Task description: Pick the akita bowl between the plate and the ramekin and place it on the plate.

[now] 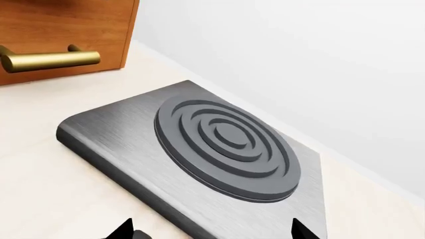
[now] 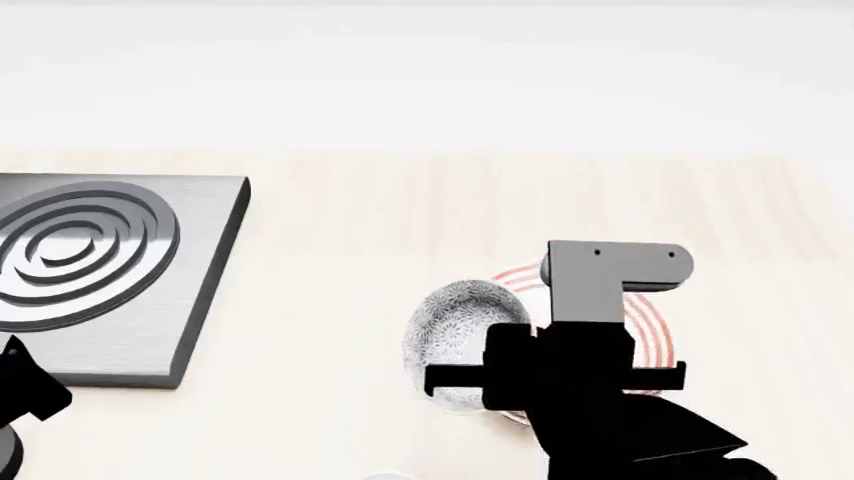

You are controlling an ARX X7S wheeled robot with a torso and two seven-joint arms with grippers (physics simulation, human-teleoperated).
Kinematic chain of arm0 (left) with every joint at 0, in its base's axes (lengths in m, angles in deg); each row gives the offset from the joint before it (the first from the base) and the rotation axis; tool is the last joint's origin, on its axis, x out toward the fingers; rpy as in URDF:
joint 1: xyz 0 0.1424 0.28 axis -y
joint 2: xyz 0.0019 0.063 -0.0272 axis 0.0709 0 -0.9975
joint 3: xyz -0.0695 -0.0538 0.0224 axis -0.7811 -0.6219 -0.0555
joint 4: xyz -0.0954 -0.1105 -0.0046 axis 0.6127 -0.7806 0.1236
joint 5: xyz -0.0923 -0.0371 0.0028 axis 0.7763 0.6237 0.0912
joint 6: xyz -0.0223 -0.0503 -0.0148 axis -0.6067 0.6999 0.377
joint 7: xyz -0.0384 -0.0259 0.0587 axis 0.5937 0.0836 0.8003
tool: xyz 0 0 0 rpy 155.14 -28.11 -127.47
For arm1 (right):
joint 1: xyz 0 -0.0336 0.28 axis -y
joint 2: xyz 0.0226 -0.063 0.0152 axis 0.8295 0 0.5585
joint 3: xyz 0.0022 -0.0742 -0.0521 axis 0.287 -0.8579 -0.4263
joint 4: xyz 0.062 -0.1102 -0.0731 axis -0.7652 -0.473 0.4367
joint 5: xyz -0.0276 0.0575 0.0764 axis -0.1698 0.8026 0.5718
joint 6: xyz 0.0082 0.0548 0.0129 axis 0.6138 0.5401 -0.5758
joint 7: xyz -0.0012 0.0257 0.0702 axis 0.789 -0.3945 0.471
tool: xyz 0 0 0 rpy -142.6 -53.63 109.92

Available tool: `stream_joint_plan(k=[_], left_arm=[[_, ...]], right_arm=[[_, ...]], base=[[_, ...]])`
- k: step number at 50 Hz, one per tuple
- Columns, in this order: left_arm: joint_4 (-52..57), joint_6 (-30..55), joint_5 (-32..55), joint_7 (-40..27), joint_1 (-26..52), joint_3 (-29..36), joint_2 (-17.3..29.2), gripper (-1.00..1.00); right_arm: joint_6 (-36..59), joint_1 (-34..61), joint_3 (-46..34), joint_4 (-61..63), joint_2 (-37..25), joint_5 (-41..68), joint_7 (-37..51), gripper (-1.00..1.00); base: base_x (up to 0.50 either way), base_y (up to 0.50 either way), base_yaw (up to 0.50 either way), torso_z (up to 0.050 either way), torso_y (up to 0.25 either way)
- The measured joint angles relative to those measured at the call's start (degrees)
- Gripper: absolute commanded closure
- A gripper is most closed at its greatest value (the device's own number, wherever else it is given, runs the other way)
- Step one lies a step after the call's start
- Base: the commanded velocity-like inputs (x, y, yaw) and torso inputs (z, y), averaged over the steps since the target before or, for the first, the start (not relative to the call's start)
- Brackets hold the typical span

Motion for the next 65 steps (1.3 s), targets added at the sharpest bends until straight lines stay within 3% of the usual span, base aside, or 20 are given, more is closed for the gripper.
stream_joint_plan(k=[28, 65], left_arm=[[-0.2, -0.3, 0.3, -0.1, 0.0, 0.4, 0.2, -1.0], [-0.5, -0.4, 0.9, -0.3, 0.1, 0.8, 0.5, -1.0]], right_arm=[[-5.7, 10.7, -0.2, -15.2, -0.4, -2.7, -1.0, 1.0], [-27.6, 25.4, 6.4, -56.8, 3.1, -5.3, -0.9, 1.0]], base=[[0.0, 0.0, 0.0, 0.0, 0.0], [0.0, 0.0, 0.0, 0.0, 0.0]])
